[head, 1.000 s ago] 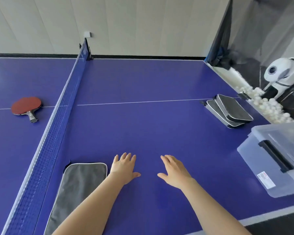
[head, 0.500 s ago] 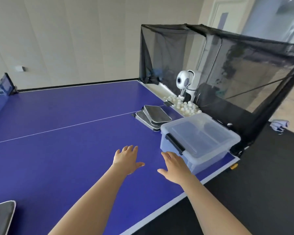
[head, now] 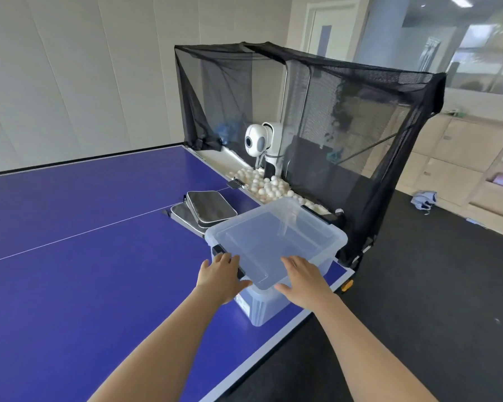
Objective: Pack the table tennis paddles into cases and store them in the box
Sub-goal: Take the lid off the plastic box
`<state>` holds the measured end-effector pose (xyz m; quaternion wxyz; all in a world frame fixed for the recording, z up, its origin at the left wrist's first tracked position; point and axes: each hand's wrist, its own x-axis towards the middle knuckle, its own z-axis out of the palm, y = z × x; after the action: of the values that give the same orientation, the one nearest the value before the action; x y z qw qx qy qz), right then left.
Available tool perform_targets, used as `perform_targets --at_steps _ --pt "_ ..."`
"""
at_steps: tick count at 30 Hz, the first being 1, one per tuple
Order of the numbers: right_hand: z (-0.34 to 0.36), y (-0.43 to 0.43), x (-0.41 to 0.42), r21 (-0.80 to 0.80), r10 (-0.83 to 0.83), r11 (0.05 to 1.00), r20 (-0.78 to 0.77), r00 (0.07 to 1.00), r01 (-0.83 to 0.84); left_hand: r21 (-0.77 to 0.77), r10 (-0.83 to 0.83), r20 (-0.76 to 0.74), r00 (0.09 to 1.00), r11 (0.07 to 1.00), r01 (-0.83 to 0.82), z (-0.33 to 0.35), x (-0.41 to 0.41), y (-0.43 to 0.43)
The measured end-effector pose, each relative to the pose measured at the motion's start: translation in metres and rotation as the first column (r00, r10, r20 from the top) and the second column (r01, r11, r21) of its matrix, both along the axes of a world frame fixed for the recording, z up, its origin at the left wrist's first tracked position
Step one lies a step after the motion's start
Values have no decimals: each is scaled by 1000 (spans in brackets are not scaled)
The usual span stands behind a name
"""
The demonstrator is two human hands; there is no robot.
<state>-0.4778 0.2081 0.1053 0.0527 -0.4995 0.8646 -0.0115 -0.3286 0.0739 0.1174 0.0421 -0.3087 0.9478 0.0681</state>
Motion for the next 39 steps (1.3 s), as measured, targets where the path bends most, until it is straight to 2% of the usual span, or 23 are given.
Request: perform_targets --at_steps 8,12,17,24,27,30,32,34,37,39 --pt "1 -59 -103 106 72 992 -48 996 -67 -21 31 4 1000 999 -31 -19 -94 -56" --pt "4 -82 -144 105 81 992 -58 995 -74 -41 37 9 999 998 -36 -29 -124 -78" --pt "-1 -101 -182 153 110 983 -82 991 -97 -20 58 32 998 998 -58 -38 -143 -91" --pt "-20 -122 -236 112 173 980 -55 983 -166 -33 168 12 986 985 -167 -52 -148 -98" --pt "-27 -127 -264 90 205 976 -58 977 -199 -38 279 -103 955 958 -284 -63 -140 -91" --pt "-35 -132 -297 41 212 977 -51 976 -210 9 475 -238 847 873 -488 -74 -128 -77" --pt "-42 -131 -319 -18 193 981 -5 981 -193 59 610 -317 726 777 -627 -83 -123 -60" --pt "-50 -128 -337 -71 153 987 101 983 -146 187 747 -327 579 652 -735 -91 -122 -44" --pt "-60 -125 -348 -102 73 994 343 937 -40 459 888 -313 338 453 -764 -93 -126 -24" --pt "-67 -124 -348 -117 32 993 458 889 25 575 944 -258 207 322 -752 -91 -129 -19"
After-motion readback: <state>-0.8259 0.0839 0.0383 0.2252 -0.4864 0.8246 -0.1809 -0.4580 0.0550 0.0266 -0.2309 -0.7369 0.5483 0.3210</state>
